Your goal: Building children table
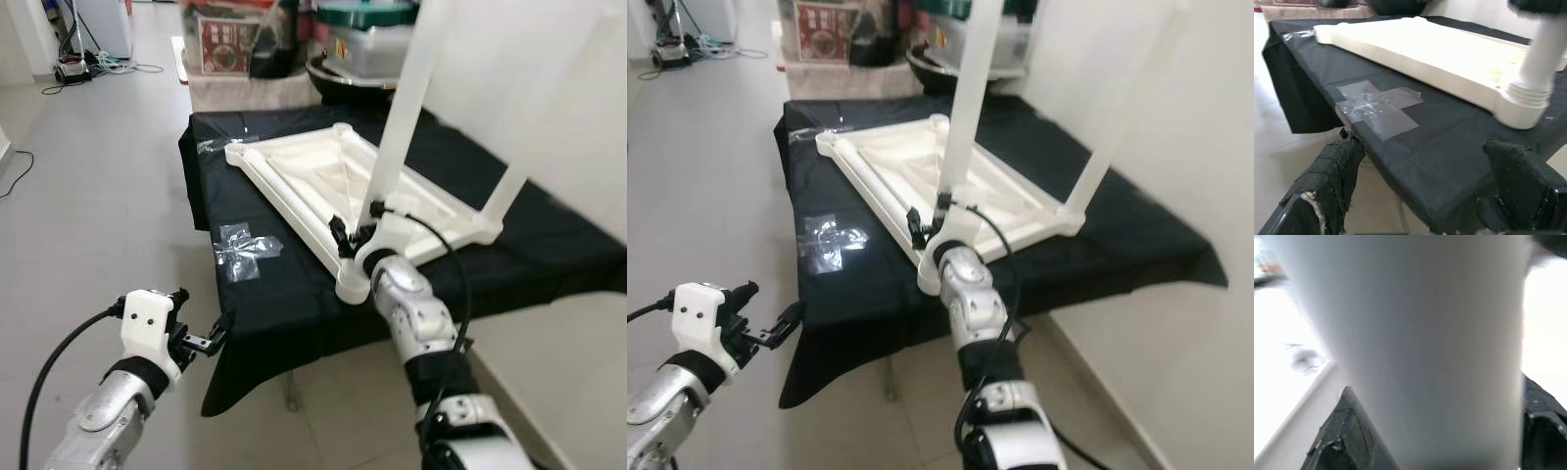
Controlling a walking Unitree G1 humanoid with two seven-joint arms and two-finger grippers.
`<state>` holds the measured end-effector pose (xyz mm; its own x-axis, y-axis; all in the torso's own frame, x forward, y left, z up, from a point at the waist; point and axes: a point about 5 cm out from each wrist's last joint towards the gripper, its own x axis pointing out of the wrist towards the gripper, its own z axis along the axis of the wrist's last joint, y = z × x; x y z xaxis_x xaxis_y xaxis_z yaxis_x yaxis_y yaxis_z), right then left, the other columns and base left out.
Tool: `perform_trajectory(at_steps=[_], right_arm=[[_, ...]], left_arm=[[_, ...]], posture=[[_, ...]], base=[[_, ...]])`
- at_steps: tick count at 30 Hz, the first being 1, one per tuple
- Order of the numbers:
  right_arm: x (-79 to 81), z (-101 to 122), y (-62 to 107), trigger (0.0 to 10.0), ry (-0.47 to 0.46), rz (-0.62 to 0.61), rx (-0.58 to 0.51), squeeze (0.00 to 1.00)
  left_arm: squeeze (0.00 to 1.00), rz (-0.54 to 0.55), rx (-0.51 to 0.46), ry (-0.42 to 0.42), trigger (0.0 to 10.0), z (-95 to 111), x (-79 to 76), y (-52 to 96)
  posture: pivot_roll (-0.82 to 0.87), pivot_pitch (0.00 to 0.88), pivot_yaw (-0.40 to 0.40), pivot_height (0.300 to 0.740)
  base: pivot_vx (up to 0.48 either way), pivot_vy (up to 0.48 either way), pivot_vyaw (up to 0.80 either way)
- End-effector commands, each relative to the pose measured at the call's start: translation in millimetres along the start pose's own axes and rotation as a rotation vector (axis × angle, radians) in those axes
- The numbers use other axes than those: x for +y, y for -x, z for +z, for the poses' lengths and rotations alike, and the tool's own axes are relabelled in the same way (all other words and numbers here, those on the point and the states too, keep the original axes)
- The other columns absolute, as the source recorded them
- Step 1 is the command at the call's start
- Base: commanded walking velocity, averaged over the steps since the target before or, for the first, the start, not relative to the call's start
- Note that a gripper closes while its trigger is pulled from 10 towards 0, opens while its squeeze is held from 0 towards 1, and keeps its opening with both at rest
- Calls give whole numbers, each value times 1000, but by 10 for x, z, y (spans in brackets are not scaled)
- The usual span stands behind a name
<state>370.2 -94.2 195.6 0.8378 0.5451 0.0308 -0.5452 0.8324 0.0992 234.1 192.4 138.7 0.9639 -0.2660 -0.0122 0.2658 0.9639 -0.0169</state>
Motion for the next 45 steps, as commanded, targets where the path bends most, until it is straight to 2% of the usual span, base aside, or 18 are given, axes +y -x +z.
perform_trajectory(at_steps=[1,3,6,7,12,15,17,22,23,25,26,29,30,32,38,41,42,45], right_arm=[[176,212,-83,10000,89,325,-56,0],[165,205,-78,10000,130,428,-16,0],[217,126,-62,7647,173,532,31,0],[264,94,-82,0,134,545,33,0],[219,-24,-247,0,158,265,64,0],[-354,-177,-128,0,5,-525,145,0],[-474,-259,9,0,-18,-723,164,0],[-432,-371,171,0,-43,-827,166,0],[-191,-421,132,10000,-73,-685,178,0],[30,-401,82,10000,-82,-508,152,0],[180,-326,41,10000,-90,-341,94,1000],[254,-265,11,10000,-105,-221,58,1000],[271,-121,-44,10000,-78,-37,0,188],[274,-10,-80,10000,-52,109,-29,0],[231,204,-109,10000,140,451,-39,0],[182,151,-232,10000,142,374,17,0],[102,109,-307,0,114,204,43,0],[59,80,-328,0,95,98,63,0]], left_arm=[[0,5,8,12,10000,-45,5,3],[0,4,2,13,10000,-48,5,-1],[0,3,-5,13,10000,-53,5,-1],[0,4,-8,14,10000,-55,7,6],[0,9,-10,16,10000,-56,12,23],[0,10,-12,16,10000,-49,18,41],[0,9,-12,17,10000,-49,18,42],[0,5,-12,18,10000,-49,19,42],[0,3,-11,18,10000,-52,21,41],[0,1,-11,19,10000,-56,24,40],[0,-2,-10,19,10000,-58,27,35],[0,-5,-10,20,10000,-63,29,28],[0,-8,-9,21,10000,-68,29,15],[0,-11,-9,22,10000,-72,28,5],[0,-8,-17,25,10000,-75,25,-16],[0,1,-23,27,10000,-77,22,-14],[0,5,-25,28,10000,-78,17,-12],[0,6,-26,28,10000,-78,14,-11]], posture=[[131,0,-126,740],[139,0,-133,740],[149,0,-138,740],[156,0,-142,740],[161,0,-144,740],[158,0,-138,740],[155,0,-135,740],[154,0,-131,740],[144,0,-114,740],[144,0,-114,740],[142,0,-111,740],[137,0,-108,740],[139,0,-116,740],[139,0,-118,740],[158,0,-142,740],[170,0,-158,740],[183,0,-165,740],[183,0,-165,740]], base=[[0,0,0],[0,0,0],[0,0,0],[0,0,0],[0,0,0],[0,0,0],[0,0,0],[0,0,0],[0,0,0],[0,0,0],[0,0,0],[0,0,0],[0,0,0],[0,0,0],[0,0,0],[0,0,0],[0,0,0],[0,0,0]])
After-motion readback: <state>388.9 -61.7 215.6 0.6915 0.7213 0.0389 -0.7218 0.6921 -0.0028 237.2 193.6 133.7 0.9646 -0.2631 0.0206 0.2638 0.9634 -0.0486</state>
